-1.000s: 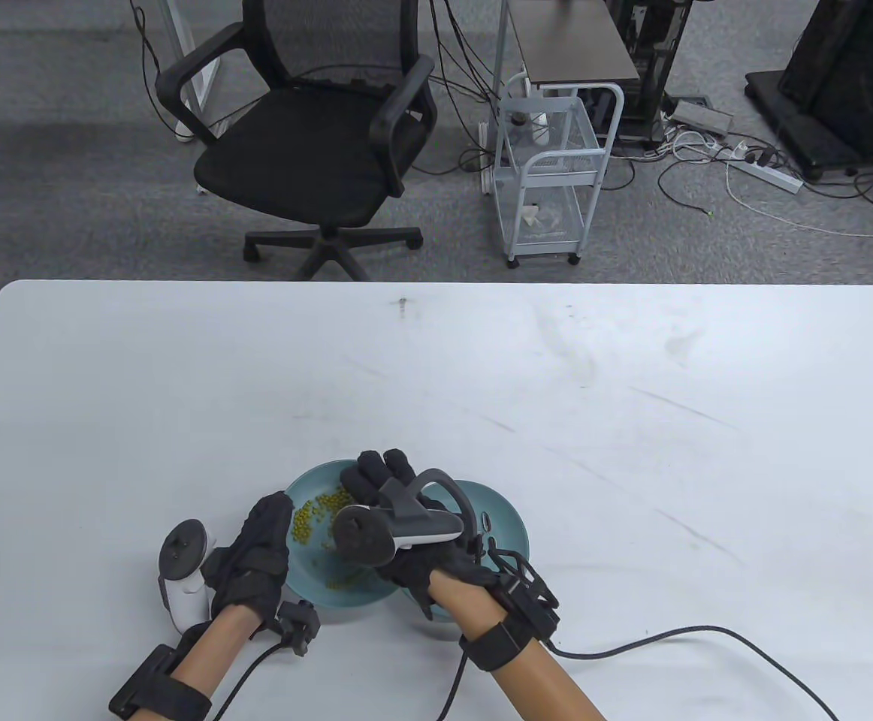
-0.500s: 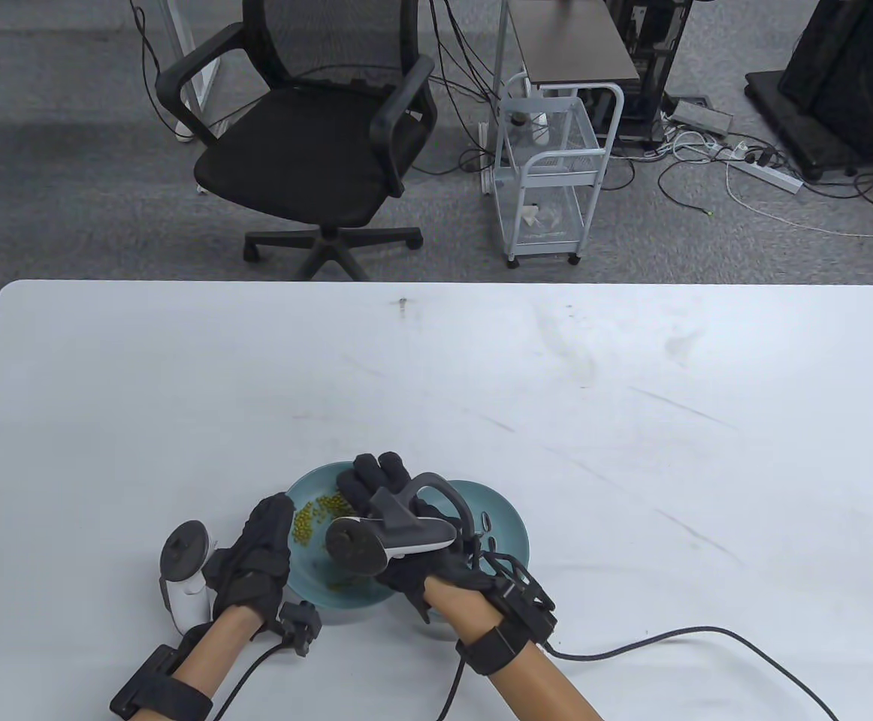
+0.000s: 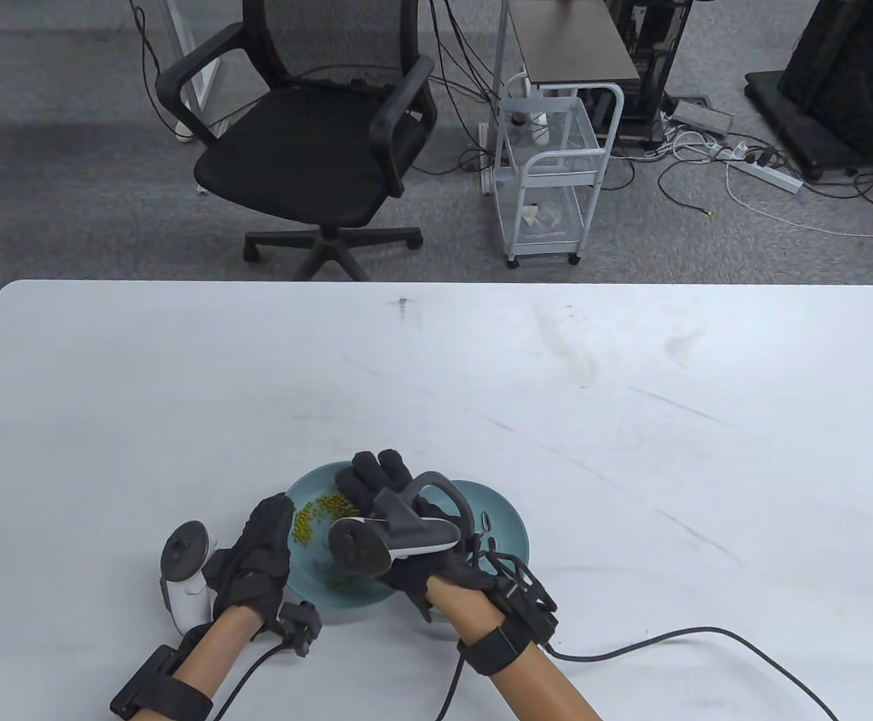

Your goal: Pick sunflower seeds with hand pinch into plate

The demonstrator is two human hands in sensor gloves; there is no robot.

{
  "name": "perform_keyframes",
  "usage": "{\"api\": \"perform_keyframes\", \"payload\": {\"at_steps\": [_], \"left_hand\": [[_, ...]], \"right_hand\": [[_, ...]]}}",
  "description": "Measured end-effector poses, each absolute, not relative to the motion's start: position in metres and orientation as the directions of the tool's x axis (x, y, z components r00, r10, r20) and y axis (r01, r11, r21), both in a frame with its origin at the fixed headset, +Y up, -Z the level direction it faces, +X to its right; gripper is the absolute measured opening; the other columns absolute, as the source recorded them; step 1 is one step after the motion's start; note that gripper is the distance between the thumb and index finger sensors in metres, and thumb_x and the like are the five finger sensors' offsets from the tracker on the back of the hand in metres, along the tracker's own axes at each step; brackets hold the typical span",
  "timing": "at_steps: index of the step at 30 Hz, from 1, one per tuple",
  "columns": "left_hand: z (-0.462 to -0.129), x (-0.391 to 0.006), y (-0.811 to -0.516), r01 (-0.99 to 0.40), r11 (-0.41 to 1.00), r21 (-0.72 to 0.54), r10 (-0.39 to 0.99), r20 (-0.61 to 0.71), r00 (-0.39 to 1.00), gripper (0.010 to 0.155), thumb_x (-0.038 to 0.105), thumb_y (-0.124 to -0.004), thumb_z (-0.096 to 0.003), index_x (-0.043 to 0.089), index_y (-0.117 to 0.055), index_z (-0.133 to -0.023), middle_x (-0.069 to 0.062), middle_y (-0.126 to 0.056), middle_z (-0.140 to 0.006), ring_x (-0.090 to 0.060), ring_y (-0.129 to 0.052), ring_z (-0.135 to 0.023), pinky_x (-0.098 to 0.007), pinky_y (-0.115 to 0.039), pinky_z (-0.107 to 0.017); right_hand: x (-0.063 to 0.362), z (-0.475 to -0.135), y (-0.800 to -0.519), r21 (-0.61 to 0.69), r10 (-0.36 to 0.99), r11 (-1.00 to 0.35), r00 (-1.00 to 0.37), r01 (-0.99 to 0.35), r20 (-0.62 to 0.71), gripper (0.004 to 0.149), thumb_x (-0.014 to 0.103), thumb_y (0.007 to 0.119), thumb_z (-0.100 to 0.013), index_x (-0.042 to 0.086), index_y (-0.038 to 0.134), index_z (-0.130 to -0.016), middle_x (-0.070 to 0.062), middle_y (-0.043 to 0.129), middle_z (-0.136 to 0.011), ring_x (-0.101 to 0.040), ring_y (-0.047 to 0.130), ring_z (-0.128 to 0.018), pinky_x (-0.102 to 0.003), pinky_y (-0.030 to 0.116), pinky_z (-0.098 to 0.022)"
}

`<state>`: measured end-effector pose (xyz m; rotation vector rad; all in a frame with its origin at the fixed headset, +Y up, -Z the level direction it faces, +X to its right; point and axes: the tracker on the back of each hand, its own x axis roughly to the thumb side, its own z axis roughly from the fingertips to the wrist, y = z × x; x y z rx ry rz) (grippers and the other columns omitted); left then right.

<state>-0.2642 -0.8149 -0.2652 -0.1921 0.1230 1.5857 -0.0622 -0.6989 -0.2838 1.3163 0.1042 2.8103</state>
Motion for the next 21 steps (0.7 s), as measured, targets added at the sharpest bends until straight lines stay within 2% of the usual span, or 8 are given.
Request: {"api": "perform_keyframes", "payload": {"at_steps": [8,11,14,21], "left_hand": [[-0.266,-0.269,-0.814,-1.000,-0.023,-0.015,0.979,-0.202,-0.019,0.049,0.045,-0.056,-0.0655,0.012,-0.050,-0.101,-0.018,-0.086,-0.073,-0.027,-0.104,-0.035,-0.041,-0.085,-0.027],[-0.266,-0.271,-0.814,-1.000,-0.024,-0.004,0.978,-0.205,-0.023,0.049,0.045,-0.056,-0.0655,0.012,-0.050,-0.101,-0.018,-0.086,-0.073,-0.028,-0.104,-0.035,-0.041,-0.085,-0.027],[-0.267,-0.273,-0.813,-1.000,-0.021,0.005,0.978,-0.206,-0.021,0.049,0.045,-0.056,-0.0656,0.012,-0.050,-0.101,-0.018,-0.086,-0.073,-0.027,-0.104,-0.035,-0.041,-0.085,-0.027],[-0.267,-0.274,-0.813,-1.000,-0.024,0.011,0.978,-0.207,-0.026,0.049,0.044,-0.056,-0.0656,0.012,-0.050,-0.101,-0.018,-0.086,-0.073,-0.027,-0.104,-0.035,-0.041,-0.085,-0.028]], "right_hand": [[-0.022,-0.300,-0.674,0.089,0.170,-0.985,-0.712,-0.149,0.681,0.035,0.021,0.095,-0.046,-0.004,0.092,-0.070,-0.033,0.047,-0.110,-0.062,0.031,-0.099,-0.077,0.025,-0.066],[-0.002,-0.310,-0.675,0.108,0.205,-0.978,-0.753,-0.177,0.625,0.035,0.021,0.095,-0.046,-0.005,0.092,-0.070,-0.034,0.046,-0.110,-0.062,0.030,-0.099,-0.077,0.024,-0.066],[0.018,-0.319,-0.685,0.139,0.217,-0.976,-0.800,-0.168,0.559,0.035,0.021,0.095,-0.047,-0.005,0.092,-0.070,-0.034,0.045,-0.110,-0.063,0.030,-0.099,-0.077,0.024,-0.065],[0.034,-0.336,-0.738,0.257,0.215,-0.961,-0.855,-0.100,0.472,0.035,0.022,0.094,-0.047,-0.004,0.092,-0.070,-0.035,0.046,-0.109,-0.064,0.031,-0.097,-0.077,0.025,-0.064]]}}
